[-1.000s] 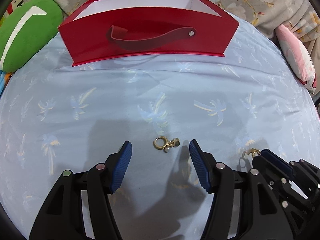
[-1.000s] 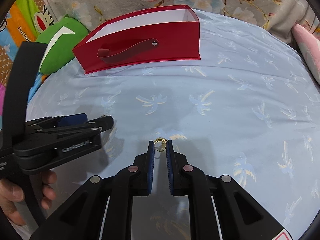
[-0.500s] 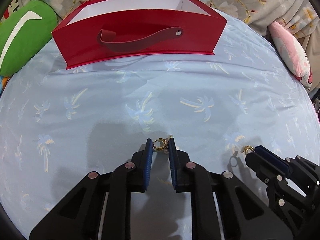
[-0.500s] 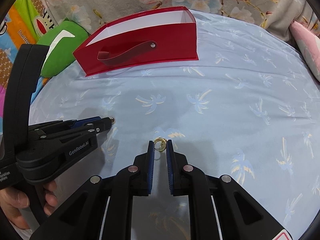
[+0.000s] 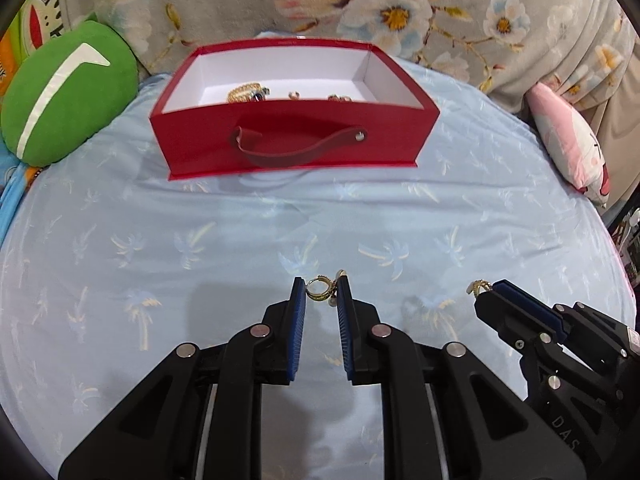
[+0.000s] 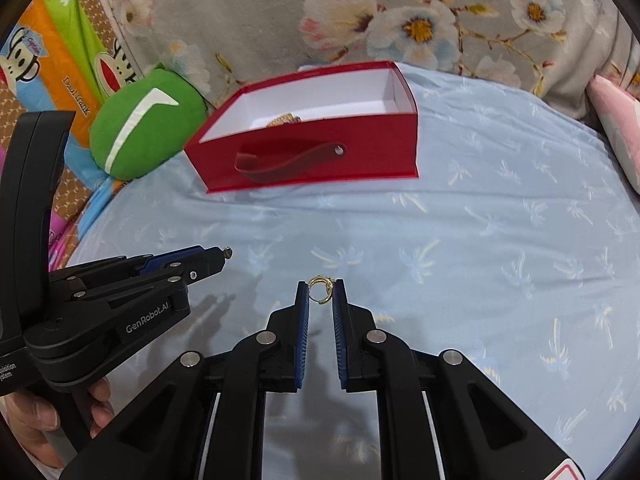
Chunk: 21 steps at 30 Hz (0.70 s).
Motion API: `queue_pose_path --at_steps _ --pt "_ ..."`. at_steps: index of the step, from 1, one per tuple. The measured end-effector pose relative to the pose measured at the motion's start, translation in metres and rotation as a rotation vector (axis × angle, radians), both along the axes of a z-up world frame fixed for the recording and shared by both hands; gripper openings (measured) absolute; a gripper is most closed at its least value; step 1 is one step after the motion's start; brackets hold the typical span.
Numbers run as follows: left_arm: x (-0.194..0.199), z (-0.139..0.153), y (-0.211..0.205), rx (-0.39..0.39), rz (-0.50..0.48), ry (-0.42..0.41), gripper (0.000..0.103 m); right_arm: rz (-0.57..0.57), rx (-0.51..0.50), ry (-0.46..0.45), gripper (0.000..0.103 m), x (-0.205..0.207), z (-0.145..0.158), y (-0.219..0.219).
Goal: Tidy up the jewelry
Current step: 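Carry both pearl-drop earrings over the red box and lower them inside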
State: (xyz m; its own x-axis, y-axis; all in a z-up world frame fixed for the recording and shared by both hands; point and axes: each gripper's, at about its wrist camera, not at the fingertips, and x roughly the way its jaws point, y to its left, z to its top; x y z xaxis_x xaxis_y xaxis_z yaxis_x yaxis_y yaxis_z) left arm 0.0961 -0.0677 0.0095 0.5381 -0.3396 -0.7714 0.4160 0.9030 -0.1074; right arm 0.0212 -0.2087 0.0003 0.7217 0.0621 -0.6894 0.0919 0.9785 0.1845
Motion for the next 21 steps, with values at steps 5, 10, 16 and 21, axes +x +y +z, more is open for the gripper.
queue_pose_path --at_steps 5,10,16,21 --pt "0.005 0.026 0.011 -0.030 0.018 -0.050 0.015 0.021 -0.007 -0.051 0.011 0.007 0.023 0.005" --pt "0.015 0.056 0.015 -0.044 0.030 -0.125 0.015 0.038 -0.026 -0.111 0.011 0.021 0.048 0.007" --pt "0.047 0.092 0.019 -0.055 0.060 -0.213 0.015 0.044 -0.052 -0.188 0.011 0.053 0.083 0.002" --pt "0.082 0.112 0.017 -0.046 0.082 -0.271 0.015 0.040 -0.080 -0.227 0.011 0.089 0.103 -0.004"
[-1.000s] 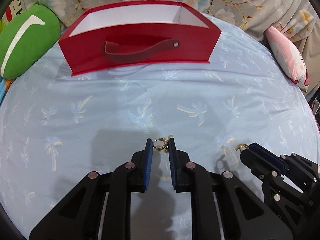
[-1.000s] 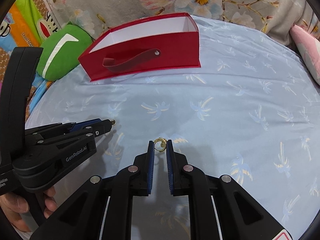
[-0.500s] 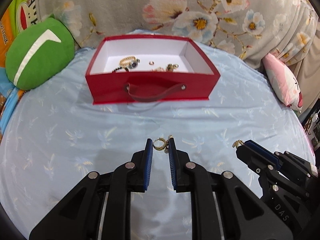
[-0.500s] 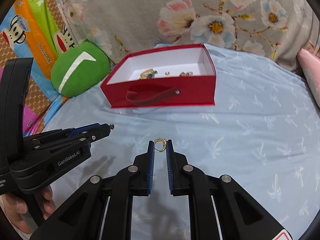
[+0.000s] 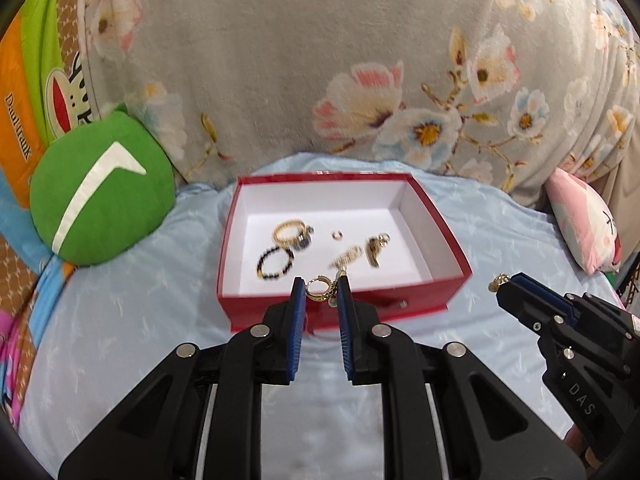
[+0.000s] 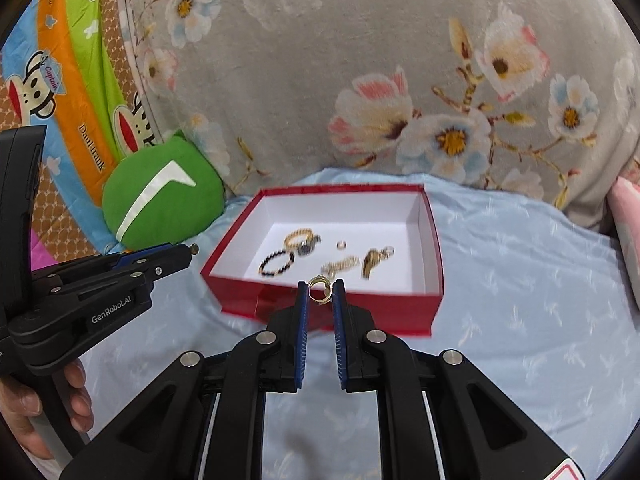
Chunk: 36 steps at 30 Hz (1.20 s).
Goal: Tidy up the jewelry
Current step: 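Carry both pearl-drop earrings over the red box and lower them inside, then open both tools to release the earrings in the box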
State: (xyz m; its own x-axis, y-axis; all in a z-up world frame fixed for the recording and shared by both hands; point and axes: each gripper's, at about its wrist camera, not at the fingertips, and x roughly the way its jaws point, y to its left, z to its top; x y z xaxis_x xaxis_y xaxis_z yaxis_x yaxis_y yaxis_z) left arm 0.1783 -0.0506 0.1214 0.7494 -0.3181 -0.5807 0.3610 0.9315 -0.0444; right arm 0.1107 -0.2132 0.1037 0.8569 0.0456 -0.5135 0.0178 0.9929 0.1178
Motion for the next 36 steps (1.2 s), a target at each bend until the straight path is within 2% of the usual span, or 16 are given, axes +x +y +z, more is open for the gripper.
queue_pose_path --at_steps 9,21,27,36 --pt "0.087 0.009 -0.022 0.011 0.019 -0.017 0.015 -0.003 -0.002 0.016 0.011 0.094 0.006 -0.016" --pt "0.186 -0.027 -0.054 0.055 0.054 0.020 0.015 -0.021 -0.008 0.074 0.011 0.216 -0.014 -0.035" --pt "0.212 -0.046 -0.062 0.072 0.063 0.044 0.015 -0.021 0.007 0.121 0.011 0.245 -0.037 -0.040" --pt "0.228 -0.068 -0.062 0.080 0.074 0.079 0.015 -0.024 0.011 0.161 0.011 0.261 -0.062 -0.039"
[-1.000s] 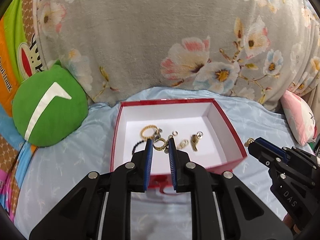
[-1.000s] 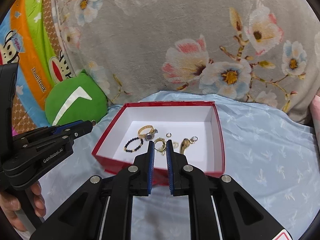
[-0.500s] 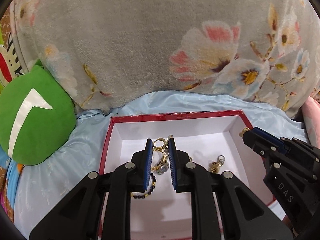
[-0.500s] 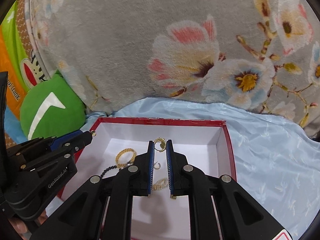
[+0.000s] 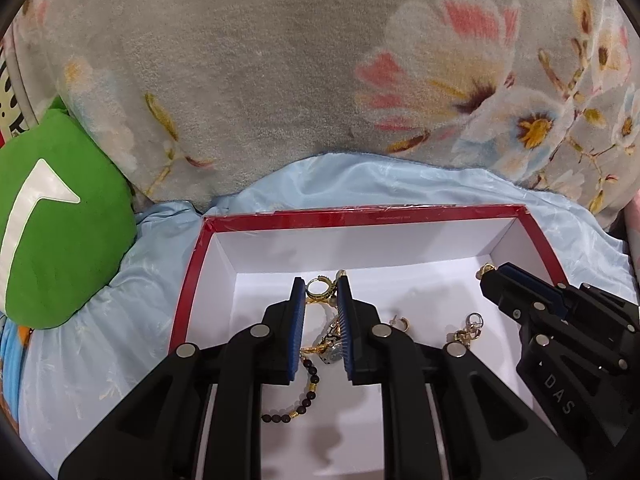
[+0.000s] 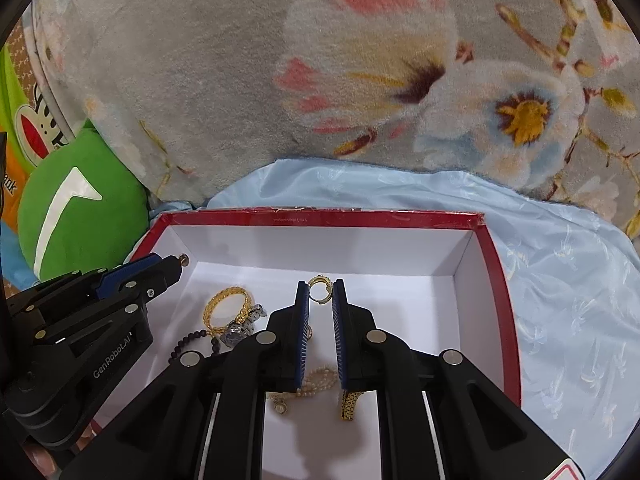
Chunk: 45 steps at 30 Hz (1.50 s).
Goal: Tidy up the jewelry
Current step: 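Open both tools to release the earrings in the box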
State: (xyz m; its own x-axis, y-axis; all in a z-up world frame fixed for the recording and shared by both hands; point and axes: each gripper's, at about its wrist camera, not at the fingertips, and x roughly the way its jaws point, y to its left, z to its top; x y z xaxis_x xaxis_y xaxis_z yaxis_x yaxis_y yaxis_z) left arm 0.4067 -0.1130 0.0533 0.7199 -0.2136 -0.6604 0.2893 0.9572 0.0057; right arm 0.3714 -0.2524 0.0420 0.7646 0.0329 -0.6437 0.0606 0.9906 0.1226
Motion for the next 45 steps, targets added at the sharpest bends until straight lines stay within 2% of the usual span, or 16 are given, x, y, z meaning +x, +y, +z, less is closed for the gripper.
queue_pose_path --at_steps 9,23,25,27,29,35,45 --pt "0.012 -0.018 0.003 0.009 0.020 0.027 0.015 -0.011 0.010 0.017 0.011 0.010 -0.009 -0.003" --pt "0.013 -0.019 -0.002 0.035 0.020 0.020 0.016 -0.015 0.010 0.047 0.011 0.015 -0.015 -0.004" --pt "0.012 -0.019 -0.002 0.044 0.023 0.015 0.024 -0.013 0.004 0.053 0.011 0.016 -0.016 -0.004" --pt "0.010 -0.018 -0.002 0.052 0.032 0.001 0.046 -0.019 0.000 0.050 0.013 0.015 -0.015 -0.004" --pt "0.008 -0.015 -0.002 0.057 0.043 -0.020 0.057 -0.023 0.000 0.051 0.014 0.015 -0.016 -0.004" --pt "0.003 -0.015 -0.005 0.086 0.042 -0.044 0.057 -0.028 -0.007 0.046 0.014 0.013 -0.016 -0.002" --pt "-0.001 -0.015 -0.005 0.091 0.044 -0.048 0.057 -0.037 -0.014 0.039 0.016 0.009 -0.019 -0.002"
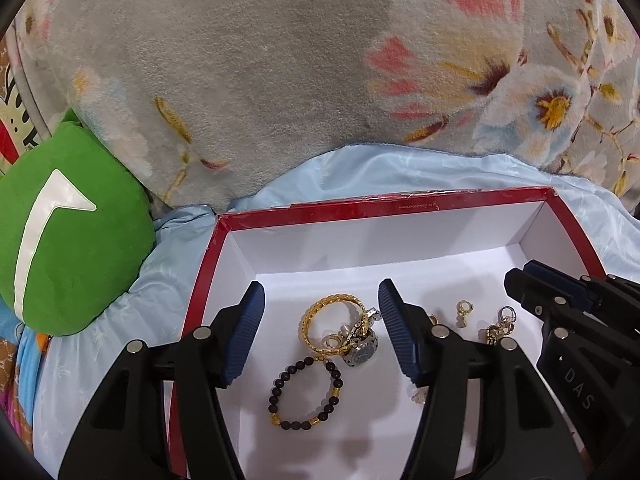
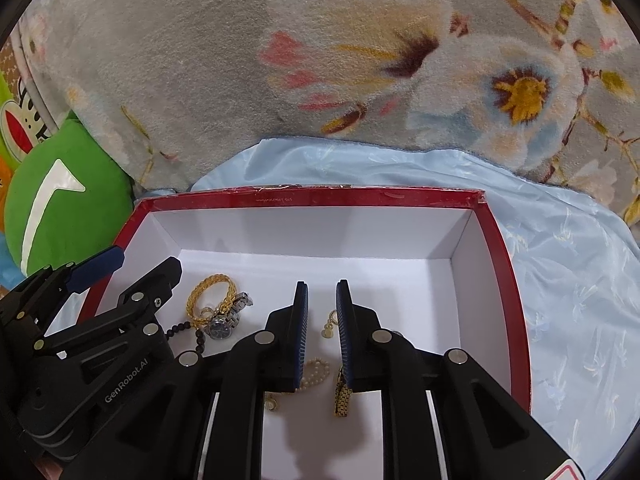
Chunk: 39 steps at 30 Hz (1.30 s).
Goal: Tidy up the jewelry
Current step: 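Open both tools to release the earrings in the box, then raise both open tools out of the box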
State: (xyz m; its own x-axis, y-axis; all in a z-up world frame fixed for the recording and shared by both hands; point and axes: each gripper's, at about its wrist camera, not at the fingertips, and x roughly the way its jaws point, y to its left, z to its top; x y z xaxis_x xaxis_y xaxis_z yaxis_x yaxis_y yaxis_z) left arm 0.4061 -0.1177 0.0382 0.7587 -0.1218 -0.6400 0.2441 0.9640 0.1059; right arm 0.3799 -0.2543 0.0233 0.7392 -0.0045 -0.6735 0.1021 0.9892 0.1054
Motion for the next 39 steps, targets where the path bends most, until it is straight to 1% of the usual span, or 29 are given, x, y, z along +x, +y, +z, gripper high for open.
queue_pose_path --at_steps 3,4,5,7,8,10,14,18,24,31,35,37,39 --pt "-0.001 -0.001 0.002 -0.005 -0.001 0.009 0.057 -0.013 -0.013 -0.019 0.027 -0.005 0.001 0.001" --pt "-0.001 -0.001 0.003 -0.007 0.000 0.012 0.057 -0.016 -0.023 -0.033 0.033 -0.008 0.003 0.002" --pt "-0.002 -0.001 0.004 -0.012 0.003 0.017 0.057 -0.024 -0.040 -0.045 0.036 -0.011 0.004 0.004" --pt "-0.004 0.000 0.007 -0.024 0.006 0.026 0.057 -0.028 -0.073 -0.068 0.037 -0.018 0.009 0.009" --pt "-0.007 0.000 0.009 -0.034 0.004 0.033 0.057 -0.025 -0.084 -0.080 0.039 -0.023 0.011 0.012" --pt "-0.015 -0.001 0.010 -0.029 0.002 0.028 0.057 -0.006 -0.087 -0.091 0.039 -0.035 0.012 0.018" --pt "-0.032 -0.002 0.012 -0.041 -0.011 0.021 0.057 -0.008 -0.135 -0.097 0.039 -0.055 0.006 0.027" --pt "-0.048 -0.008 0.015 -0.027 -0.003 0.007 0.057 -0.026 -0.086 -0.088 0.039 -0.069 -0.002 0.023" --pt "-0.067 -0.022 0.021 -0.015 0.007 0.016 0.057 -0.066 -0.046 -0.077 0.039 -0.093 -0.019 0.017" --pt "-0.081 -0.036 0.024 -0.024 0.018 0.038 0.057 -0.082 -0.031 -0.061 0.039 -0.105 -0.034 0.015" --pt "-0.085 -0.044 0.024 -0.016 0.030 0.040 0.057 -0.090 -0.034 -0.062 0.042 -0.107 -0.039 0.015" --pt "-0.087 -0.047 0.026 -0.029 0.034 0.045 0.057 -0.096 -0.059 -0.071 0.043 -0.109 -0.040 0.017" --pt "-0.087 -0.048 0.029 -0.051 0.046 0.046 0.061 -0.096 -0.088 -0.073 0.044 -0.110 -0.042 0.021"
